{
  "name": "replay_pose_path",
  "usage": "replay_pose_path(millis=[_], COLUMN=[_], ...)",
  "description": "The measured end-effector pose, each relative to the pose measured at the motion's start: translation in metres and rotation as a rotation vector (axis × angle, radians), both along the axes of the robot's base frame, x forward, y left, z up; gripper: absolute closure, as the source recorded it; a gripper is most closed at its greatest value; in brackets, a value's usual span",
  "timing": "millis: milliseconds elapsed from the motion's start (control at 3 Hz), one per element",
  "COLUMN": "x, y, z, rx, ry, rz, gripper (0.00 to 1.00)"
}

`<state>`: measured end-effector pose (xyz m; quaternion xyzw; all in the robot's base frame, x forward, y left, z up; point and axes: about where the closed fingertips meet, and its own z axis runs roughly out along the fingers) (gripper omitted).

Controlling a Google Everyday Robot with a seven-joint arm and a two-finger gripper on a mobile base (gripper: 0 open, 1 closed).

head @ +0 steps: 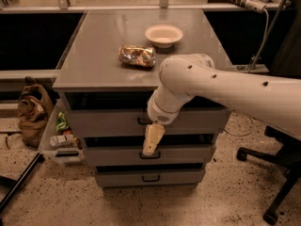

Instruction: Open top drawer

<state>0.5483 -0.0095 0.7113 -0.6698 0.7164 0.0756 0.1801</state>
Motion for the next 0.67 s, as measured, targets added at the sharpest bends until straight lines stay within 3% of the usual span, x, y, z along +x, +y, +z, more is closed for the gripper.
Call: replay_pose_path(millis=[333,667], x=[0.026,0.042], y=[-0.002,-0.002], z=[-0.006,-0.029], rx=[-0.01,-0.01], ry=[-0.04,-0.005], rz=[-0.013,-0.012], gripper=[0.0,0.0])
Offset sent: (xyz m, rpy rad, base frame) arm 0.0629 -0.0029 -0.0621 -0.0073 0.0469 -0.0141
